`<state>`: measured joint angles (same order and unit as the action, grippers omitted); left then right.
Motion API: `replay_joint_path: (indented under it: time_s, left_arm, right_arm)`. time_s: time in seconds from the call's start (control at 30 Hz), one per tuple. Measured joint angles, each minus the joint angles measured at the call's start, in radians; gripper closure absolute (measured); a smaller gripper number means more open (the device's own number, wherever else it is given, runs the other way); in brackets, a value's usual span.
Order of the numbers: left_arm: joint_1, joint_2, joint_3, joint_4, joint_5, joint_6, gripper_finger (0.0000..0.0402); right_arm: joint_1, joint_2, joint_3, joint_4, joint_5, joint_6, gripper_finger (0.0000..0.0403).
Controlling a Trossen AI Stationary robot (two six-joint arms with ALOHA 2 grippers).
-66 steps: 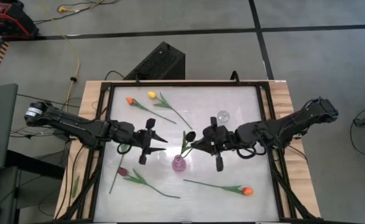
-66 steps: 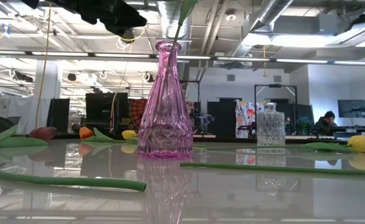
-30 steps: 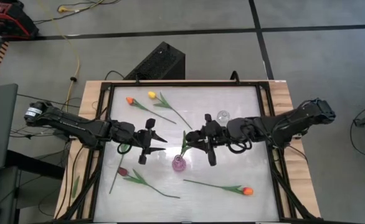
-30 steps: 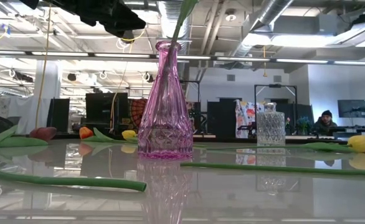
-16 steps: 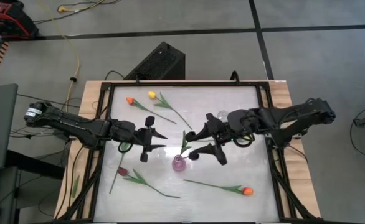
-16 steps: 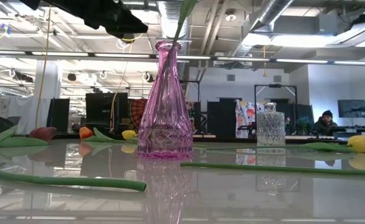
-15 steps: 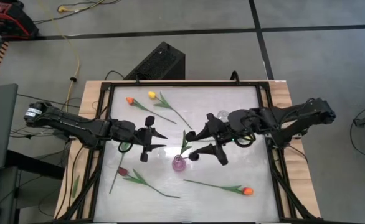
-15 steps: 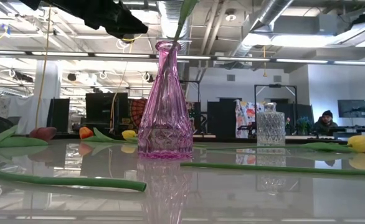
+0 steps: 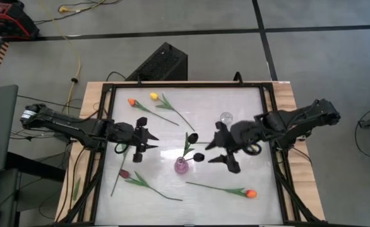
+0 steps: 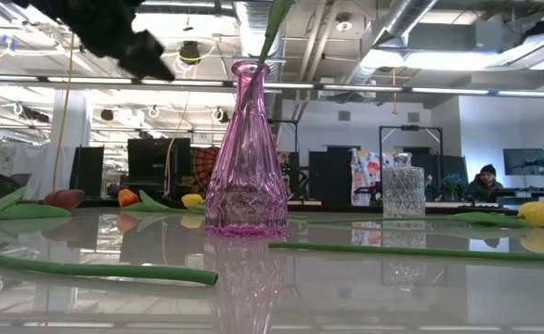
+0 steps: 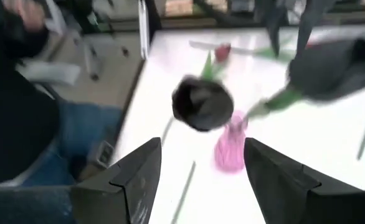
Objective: Sort flowers into vase by color
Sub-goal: Put the top red flower into the purple vase
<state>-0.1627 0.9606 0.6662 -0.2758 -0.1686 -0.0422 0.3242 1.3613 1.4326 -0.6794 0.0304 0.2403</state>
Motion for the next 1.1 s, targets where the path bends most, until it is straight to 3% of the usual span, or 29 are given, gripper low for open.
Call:
replay_joint_path:
  time_s: [0.33,0.8,1.0,1.1]
  left_arm:
    - [0.000,0.015,0.000,-0.325,-0.101,-0.530,0.0274]
    - [-0.042,0.049,0.001,-0.586,0.145,-1.012,0.0274]
    - [-0.097,0.069,0.000,-0.735,0.145,-1.195,0.0274]
    - [-0.154,0.093,0.000,-0.733,0.134,-1.259,0.0274]
  right_arm:
    - [0.091,0.000,-0.122,0.010,0.188,0.011,0.0147]
    - [0.107,0.000,-0.314,0.131,0.199,0.030,0.0147]
    - [0.124,-0.001,-0.376,0.195,0.195,0.048,0.0147]
    - [0.128,0.000,-0.399,0.209,0.193,0.048,0.0147]
